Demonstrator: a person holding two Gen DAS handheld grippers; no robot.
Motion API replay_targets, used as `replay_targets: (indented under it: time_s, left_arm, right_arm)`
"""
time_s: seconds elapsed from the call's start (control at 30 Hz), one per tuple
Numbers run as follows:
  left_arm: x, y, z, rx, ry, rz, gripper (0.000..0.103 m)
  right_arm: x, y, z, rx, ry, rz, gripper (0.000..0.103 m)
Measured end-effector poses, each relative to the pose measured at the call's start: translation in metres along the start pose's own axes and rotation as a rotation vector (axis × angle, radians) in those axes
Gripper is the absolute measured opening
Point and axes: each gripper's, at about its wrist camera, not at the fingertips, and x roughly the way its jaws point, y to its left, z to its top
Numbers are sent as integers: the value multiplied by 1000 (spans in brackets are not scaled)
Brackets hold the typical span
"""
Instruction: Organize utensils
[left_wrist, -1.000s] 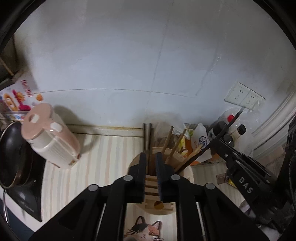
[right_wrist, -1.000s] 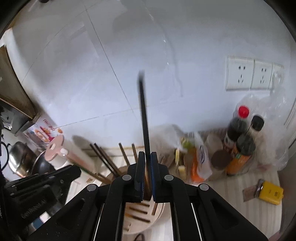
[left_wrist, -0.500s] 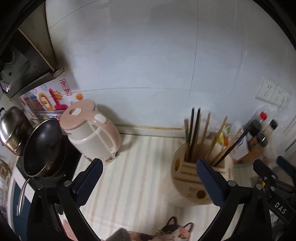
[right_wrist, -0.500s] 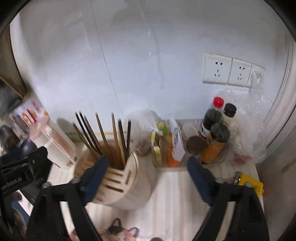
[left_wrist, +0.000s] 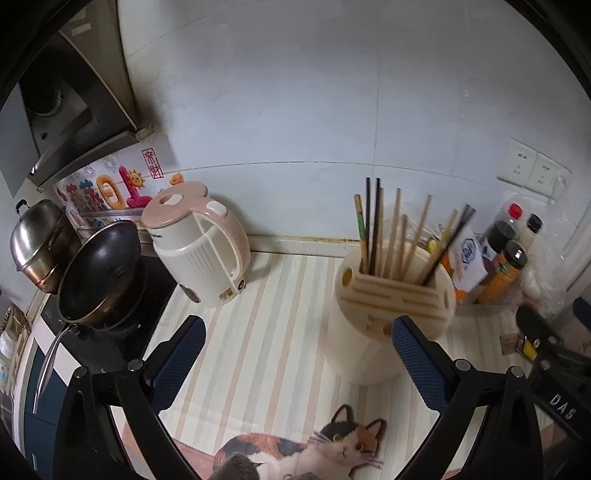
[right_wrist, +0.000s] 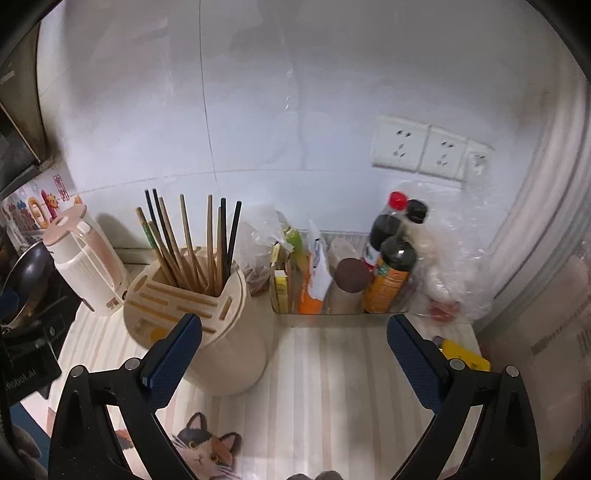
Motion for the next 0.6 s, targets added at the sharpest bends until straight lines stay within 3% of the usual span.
replay_targets:
  time_s: [0.6]
  left_arm:
    - [-166, 48, -79, 34, -176, -79, 103]
  right_arm:
    - [-215, 8, -87, 50, -197, -60, 103]
